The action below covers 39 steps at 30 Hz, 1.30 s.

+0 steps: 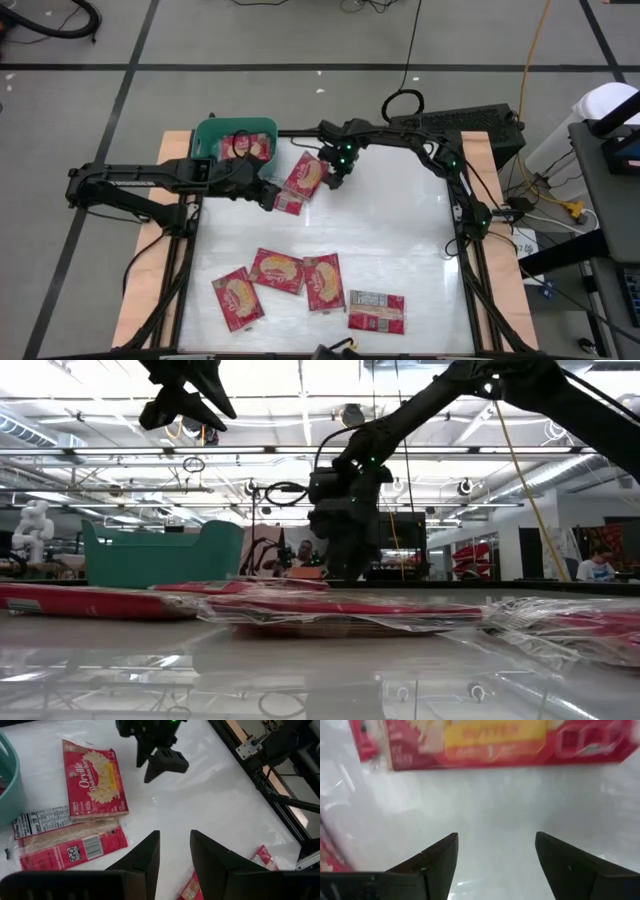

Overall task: Sort popcorn bags into baskets
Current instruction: Put the red popcorn bag into the green bin

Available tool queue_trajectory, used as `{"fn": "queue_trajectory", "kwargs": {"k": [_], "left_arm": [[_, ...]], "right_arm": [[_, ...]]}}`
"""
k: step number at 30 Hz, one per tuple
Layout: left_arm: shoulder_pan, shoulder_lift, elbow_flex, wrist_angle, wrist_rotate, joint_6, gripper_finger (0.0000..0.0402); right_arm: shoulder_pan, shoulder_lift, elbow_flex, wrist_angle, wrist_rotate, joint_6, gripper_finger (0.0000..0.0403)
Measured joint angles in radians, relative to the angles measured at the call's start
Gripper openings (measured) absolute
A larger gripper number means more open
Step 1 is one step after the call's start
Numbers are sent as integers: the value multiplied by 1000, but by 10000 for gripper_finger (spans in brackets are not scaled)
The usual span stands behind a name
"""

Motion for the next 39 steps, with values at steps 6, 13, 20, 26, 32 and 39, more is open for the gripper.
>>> {"fn": "queue_trajectory", "kwargs": {"k": [6,13,20,26,32,39], "left_arm": [[0,0,0,6,-8,-18,111],[0,0,0,9,-17,-21,111],[0,0,0,8,-16,-24,111],[0,0,0,8,-16,-25,111],[0,0,0,8,-16,-34,111],[0,0,0,8,-16,-27,111]], "right_arm": [[7,-56,0,8,24,52,256],[-56,-82,1,207,49,255,256],[-88,-66,1,411,36,340,256],[-86,-3,-1,412,45,367,256],[-78,6,-11,376,32,323,251],[-54,8,-49,338,5,286,200]]}}
